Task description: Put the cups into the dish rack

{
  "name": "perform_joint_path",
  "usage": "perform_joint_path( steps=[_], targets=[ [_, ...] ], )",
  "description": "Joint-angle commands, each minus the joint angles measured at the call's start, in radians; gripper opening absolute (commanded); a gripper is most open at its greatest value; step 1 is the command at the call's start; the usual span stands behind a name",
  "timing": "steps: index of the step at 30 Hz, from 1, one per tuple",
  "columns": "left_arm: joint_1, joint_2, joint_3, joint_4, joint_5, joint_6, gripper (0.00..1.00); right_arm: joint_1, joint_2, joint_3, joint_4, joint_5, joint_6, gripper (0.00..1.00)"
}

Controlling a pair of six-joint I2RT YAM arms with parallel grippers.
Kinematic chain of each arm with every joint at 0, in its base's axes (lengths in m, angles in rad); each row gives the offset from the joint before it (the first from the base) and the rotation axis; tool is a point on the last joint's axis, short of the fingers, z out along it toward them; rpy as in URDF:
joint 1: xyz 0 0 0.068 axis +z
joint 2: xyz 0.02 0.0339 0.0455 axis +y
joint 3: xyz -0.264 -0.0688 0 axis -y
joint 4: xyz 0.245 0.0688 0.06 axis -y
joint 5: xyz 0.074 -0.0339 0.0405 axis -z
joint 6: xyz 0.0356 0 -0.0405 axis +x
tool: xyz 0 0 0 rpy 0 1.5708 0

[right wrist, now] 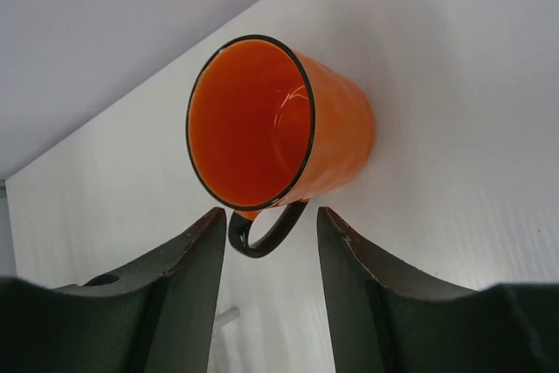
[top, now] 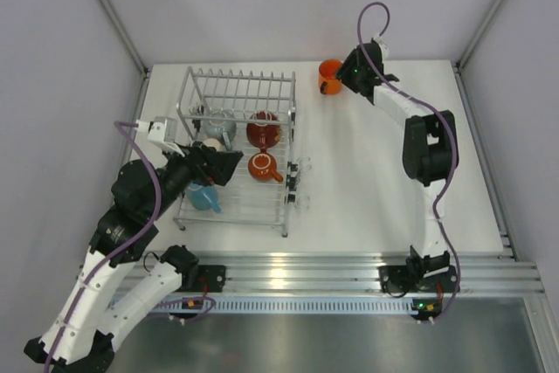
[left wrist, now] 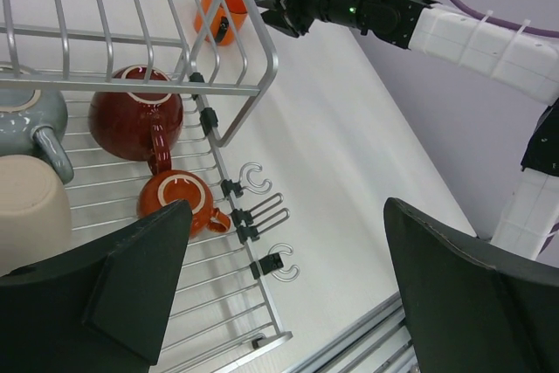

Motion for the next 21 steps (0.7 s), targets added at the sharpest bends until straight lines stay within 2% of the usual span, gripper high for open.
perform_joint_path(
  steps=[1,21],
  targets=[
    [-0.002,-0.010,-0.017,0.060,-0.050,0.011,0.97,-0.024,0.039,0.074,0.060,-0.014,0.023,0.47],
    [-0.003,0.091,-0.039,0.149,-0.027,-0.010,0.97,-0.058,0.180,0.151,0.096,-0.037,0.023,0.48]
  ],
)
